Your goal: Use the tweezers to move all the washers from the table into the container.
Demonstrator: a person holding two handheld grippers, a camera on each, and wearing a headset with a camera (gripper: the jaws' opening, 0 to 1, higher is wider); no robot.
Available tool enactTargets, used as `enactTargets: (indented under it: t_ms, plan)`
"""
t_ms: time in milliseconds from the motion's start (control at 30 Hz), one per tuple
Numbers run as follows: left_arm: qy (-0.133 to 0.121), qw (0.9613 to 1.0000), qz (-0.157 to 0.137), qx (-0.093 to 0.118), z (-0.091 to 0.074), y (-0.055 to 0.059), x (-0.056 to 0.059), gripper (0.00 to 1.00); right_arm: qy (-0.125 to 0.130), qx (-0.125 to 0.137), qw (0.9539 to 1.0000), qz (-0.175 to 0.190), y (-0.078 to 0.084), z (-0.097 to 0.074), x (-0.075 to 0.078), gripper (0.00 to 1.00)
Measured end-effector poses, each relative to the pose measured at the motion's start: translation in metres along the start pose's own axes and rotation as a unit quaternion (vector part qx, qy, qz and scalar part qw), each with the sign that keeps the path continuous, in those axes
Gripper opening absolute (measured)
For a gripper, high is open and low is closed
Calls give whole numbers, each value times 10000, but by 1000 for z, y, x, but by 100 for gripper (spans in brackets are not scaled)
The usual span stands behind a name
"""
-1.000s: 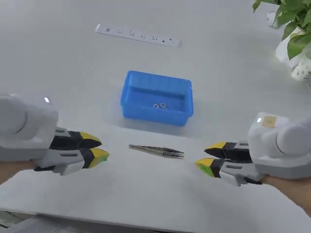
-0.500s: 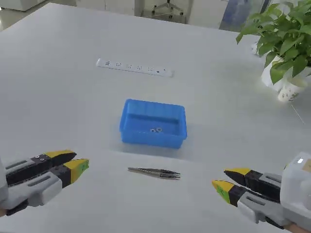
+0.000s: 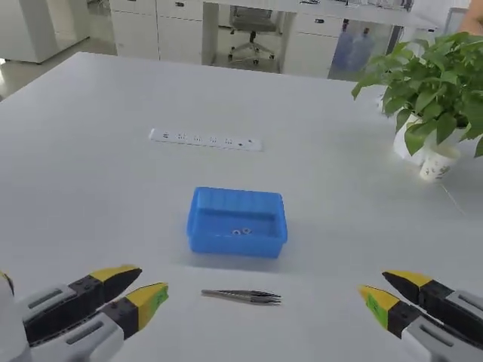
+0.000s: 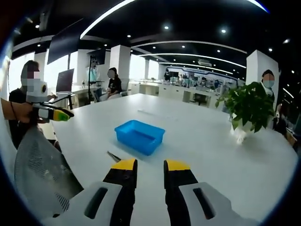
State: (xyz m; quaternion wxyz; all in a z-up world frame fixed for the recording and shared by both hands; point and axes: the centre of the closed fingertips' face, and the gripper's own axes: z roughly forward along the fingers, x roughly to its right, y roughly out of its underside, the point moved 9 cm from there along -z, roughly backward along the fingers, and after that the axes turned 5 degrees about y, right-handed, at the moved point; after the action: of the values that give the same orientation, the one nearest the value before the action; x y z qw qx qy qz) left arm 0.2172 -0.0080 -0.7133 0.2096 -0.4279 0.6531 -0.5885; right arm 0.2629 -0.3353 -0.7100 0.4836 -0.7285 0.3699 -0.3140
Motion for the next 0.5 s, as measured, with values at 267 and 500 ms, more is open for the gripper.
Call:
enactTargets:
  t_ms: [267,500]
  plan:
    - [140,9997,132,-155,0,-1,2,36,-62,136,9998,154,1,-7,-7,29]
    - [28,9990,165,-415,-5,-3,-2,42,-68,48,9998,165,1,-5,-9,31]
